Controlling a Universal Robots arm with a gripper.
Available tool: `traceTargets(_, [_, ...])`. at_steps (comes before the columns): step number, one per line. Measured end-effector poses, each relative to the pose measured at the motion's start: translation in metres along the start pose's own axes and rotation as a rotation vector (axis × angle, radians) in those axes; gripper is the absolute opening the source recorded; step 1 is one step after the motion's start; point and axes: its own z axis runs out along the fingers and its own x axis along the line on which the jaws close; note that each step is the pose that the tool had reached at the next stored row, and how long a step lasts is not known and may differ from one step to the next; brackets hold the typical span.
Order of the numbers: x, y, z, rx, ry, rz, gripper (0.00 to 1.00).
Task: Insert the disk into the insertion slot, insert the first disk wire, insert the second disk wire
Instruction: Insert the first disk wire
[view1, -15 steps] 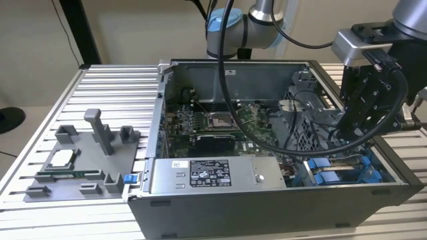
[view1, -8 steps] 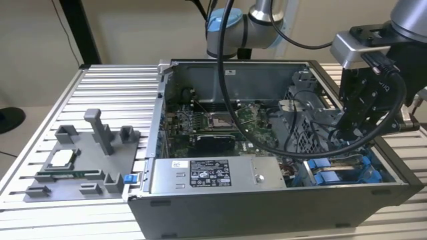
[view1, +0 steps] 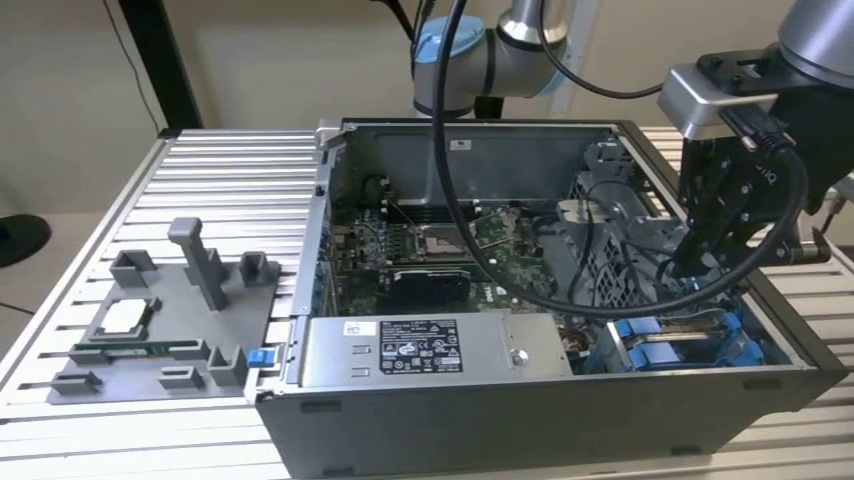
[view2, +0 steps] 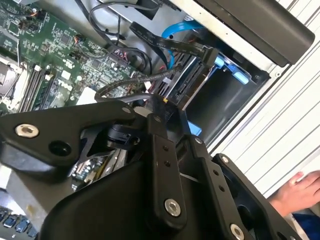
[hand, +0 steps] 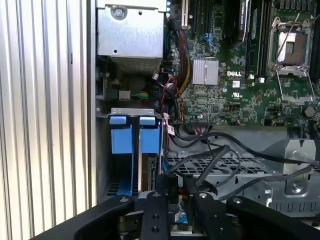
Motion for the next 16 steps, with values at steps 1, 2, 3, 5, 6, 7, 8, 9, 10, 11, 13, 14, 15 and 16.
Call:
traceTargets(1, [0.0000, 0.0000, 0.0000, 0.0000, -0.0001, 0.000, 0.00])
traceTargets(2, [0.0000, 0.0000, 0.0000, 0.0000, -0.0001, 0.000, 0.00])
traceTargets(3, [0.0000, 0.0000, 0.0000, 0.0000, 0.0000, 0.000, 0.00])
traceTargets(5, [0.0000, 0.0001, 0.0000, 0.0000, 0.0000, 0.000, 0.00])
traceTargets(6, [0.0000, 0.0001, 0.0000, 0.0000, 0.0000, 0.000, 0.00])
traceTargets(7, [0.0001, 0.0001, 0.0000, 0.0000, 0.0000, 0.000, 0.00])
traceTargets(8, [0.0000, 0.0001, 0.0001, 0.0000, -0.0001, 0.000, 0.00])
traceTargets(9, [0.0000, 0.0002, 0.0002, 0.0000, -0.0001, 0.000, 0.00])
traceTargets(10, [0.0000, 0.0002, 0.0002, 0.0000, -0.0001, 0.000, 0.00])
traceTargets(11, [0.0000, 0.0002, 0.0002, 0.0000, -0.0001, 0.000, 0.00])
traceTargets(13, [0.0000, 0.0002, 0.0002, 0.0000, -0.0001, 0.000, 0.00])
traceTargets(14, [0.0000, 0.0002, 0.0001, 0.0000, 0.0000, 0.000, 0.00])
traceTargets(15, [0.0001, -0.0002, 0.0002, -0.0001, -0.0001, 0.000, 0.00])
traceTargets(16, [0.0004, -0.0012, 0.0003, -0.0004, -0.0001, 0.000, 0.00])
